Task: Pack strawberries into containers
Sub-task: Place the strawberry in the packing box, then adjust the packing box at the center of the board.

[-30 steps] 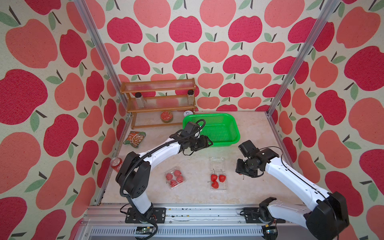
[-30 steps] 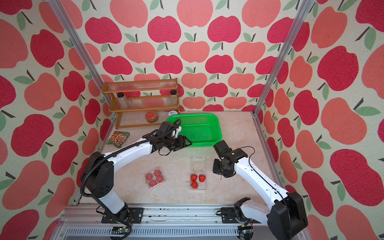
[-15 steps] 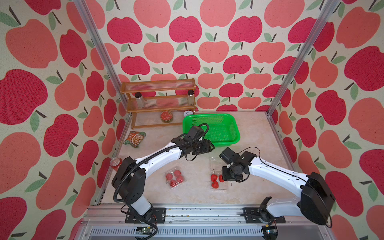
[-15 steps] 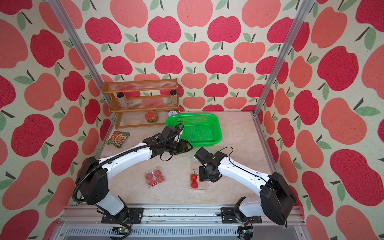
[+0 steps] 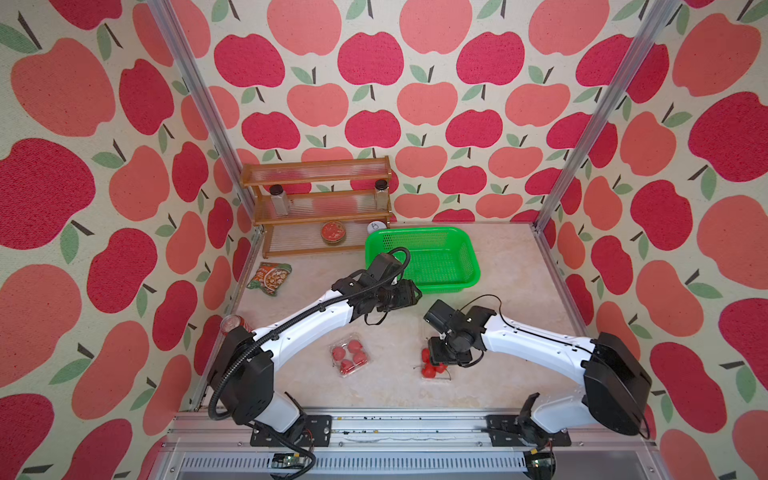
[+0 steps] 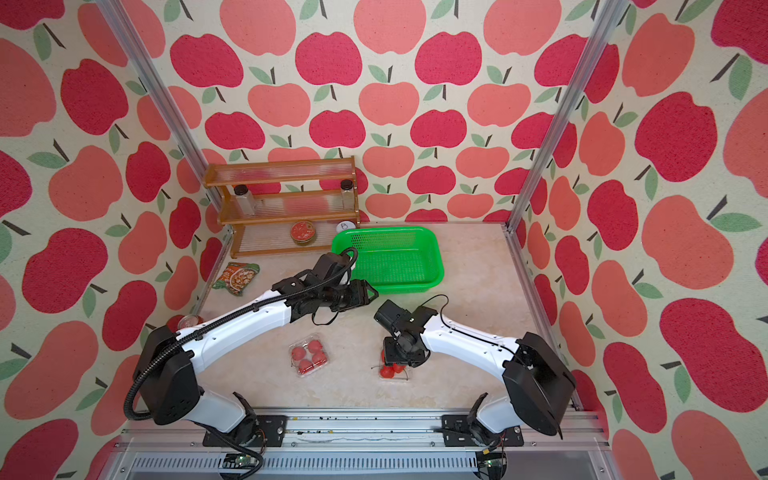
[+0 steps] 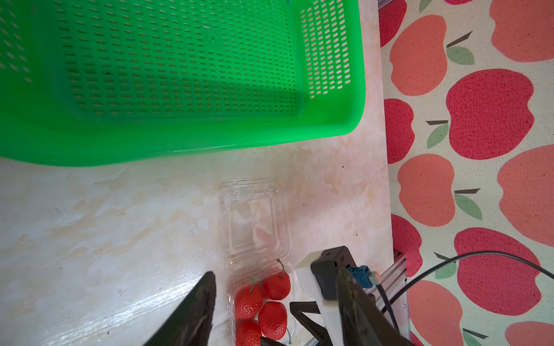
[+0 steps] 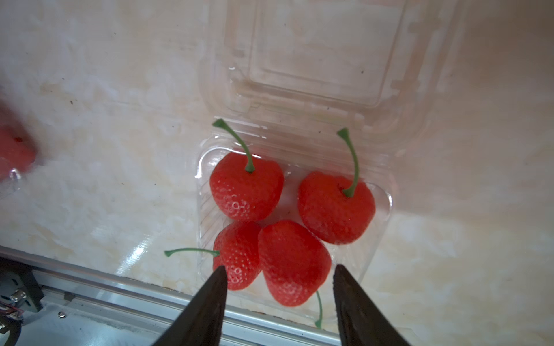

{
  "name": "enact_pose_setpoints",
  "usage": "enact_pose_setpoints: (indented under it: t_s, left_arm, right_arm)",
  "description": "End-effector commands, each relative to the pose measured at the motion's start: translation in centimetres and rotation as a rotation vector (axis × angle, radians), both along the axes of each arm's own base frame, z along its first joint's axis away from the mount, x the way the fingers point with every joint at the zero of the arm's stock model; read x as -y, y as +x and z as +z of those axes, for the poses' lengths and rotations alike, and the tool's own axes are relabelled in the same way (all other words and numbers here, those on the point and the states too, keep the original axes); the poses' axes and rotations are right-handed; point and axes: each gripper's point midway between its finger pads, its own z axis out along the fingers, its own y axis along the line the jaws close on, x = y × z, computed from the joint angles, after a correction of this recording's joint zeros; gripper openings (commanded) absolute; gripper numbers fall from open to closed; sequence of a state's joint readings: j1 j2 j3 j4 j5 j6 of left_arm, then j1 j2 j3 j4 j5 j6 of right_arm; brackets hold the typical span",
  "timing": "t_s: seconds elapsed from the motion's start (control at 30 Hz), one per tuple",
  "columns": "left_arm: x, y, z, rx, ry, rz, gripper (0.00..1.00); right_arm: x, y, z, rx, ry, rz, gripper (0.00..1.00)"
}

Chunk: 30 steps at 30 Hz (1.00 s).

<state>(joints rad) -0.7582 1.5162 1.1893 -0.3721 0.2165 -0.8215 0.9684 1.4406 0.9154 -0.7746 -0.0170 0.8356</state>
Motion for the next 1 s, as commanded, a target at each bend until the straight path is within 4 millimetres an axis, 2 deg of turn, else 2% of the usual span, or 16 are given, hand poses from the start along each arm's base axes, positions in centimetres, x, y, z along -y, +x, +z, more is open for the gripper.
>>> enact_pose_setpoints:
  t_s: [0.0,0.17,0.3,0.37,0.43,0.53,0.6,0.73,0.9,0.97]
  left_arm:
    - [-0.8,-0.5,-0.5,-0.019,0.026,0.018,0.62]
    - [-1.0,-1.1,-0.2,-0.029,0.029,0.009,0.62]
    - [-1.8,-3.5,-0.6,-0.057,0.069,-0.013,0.62]
    - [-2.0,-5.1,-0.8,-0.071,0.086,-0.03,0.62]
    - [-2.1,-7.2,-1.2,-0.089,0.111,-0.056,0.61]
    - [-1.6,-10.8,-1.7,-0.116,0.124,-0.132,0.58]
    - [-1.6,-13.2,-2.4,-0.149,0.151,-0.171,0.56]
    - [-1.2,-17.5,-4.5,-0.222,0.196,-0.247,0.44]
    - [0.4,-20.6,-6.9,-0.303,0.216,-0.303,0.21]
    - [1.1,-21.3,-7.7,-0.333,0.224,-0.327,0.18]
  right_arm:
    - [0.5,-0.1,0.8,0.011,-0.003,-0.022,0.64]
    - [2.2,0.1,2.8,0.058,0.008,-0.069,0.64]
    - [4.3,1.5,4.5,0.091,0.103,-0.17,0.64]
    - [4.5,2.5,4.7,0.113,0.184,-0.185,0.64]
    - [4.6,3.7,4.5,0.128,0.253,-0.202,0.65]
    - [3.7,5.3,3.8,0.118,0.361,-0.199,0.68]
    - [3.4,6.3,3.3,0.107,0.382,-0.186,0.69]
    - [3.8,8.6,1.7,0.089,0.409,-0.203,0.69]
    - [4.2,10.8,0.5,0.088,0.467,-0.229,0.69]
    - [4.2,11.2,-0.3,0.072,0.469,-0.223,0.69]
